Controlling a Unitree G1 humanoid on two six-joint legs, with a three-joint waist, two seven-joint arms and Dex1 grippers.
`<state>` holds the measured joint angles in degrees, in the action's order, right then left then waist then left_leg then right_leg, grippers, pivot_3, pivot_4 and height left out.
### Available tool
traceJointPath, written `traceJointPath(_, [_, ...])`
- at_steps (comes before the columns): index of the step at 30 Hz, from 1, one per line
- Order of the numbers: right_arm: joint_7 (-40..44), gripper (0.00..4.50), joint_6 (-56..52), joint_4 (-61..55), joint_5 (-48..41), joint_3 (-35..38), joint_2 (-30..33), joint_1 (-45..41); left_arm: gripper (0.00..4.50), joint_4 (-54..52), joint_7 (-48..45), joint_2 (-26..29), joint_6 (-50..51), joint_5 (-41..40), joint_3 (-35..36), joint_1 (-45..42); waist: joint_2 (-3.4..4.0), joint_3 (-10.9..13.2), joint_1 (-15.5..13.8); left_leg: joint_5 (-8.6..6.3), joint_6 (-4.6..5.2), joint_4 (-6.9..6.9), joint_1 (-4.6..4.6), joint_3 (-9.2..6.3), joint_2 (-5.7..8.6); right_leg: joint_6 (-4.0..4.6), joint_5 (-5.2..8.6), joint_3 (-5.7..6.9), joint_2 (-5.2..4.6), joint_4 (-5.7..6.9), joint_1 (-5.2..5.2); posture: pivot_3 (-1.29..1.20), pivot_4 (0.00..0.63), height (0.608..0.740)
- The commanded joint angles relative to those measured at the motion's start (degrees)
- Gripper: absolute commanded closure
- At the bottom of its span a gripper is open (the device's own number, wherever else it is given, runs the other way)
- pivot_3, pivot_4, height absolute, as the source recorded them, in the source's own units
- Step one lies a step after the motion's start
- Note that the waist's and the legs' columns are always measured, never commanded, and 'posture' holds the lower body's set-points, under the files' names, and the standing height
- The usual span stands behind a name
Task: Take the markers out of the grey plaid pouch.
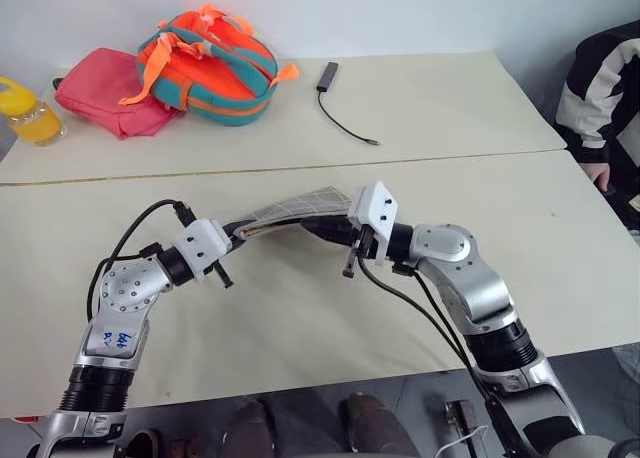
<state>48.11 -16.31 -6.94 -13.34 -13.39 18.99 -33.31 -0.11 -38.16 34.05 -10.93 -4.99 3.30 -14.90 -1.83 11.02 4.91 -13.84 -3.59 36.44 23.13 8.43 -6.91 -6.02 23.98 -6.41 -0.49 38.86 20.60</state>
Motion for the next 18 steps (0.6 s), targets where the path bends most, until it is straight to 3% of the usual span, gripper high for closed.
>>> traceJointPath(1, [-1.75,4.47,2.19,1.08,2.67,-0.34,-0.1,-0.83,4.5,-2.59,0.53,-0.36,-1.09,-0.06,0.04,0.13,0.0,0.0,0.0,0.0,0.0,0.0,0.0,0.0,0.0,0.0,0.0,0.0,0.0,0.0,0.0,0.0,0.15,0.74])
traceJointPath(12, [-0.98,4.47,7.38,5.98,6.9,-0.89,2.25,-0.47,4.5,-3.46,-0.11,-1.15,-0.57,-0.19,-0.75,0.42,0.0,0.0,0.08,0.0,0.0,0.02,0.0,0.01,0.0,0.0,0.0,-0.01,0.0,0.0,0.0,0.0,0.15,0.74])
traceJointPath(18, [-5.98,4.47,11.35,8.42,16.66,-3.0,3.71,-3.41,4.5,-5.79,-5.17,0.53,0.38,-1.45,-2.98,1.99,0.0,0.0,0.14,0.0,0.0,0.02,0.0,0.02,0.0,0.0,0.0,-0.02,0.0,0.02,0.01,0.0,0.15,0.74])
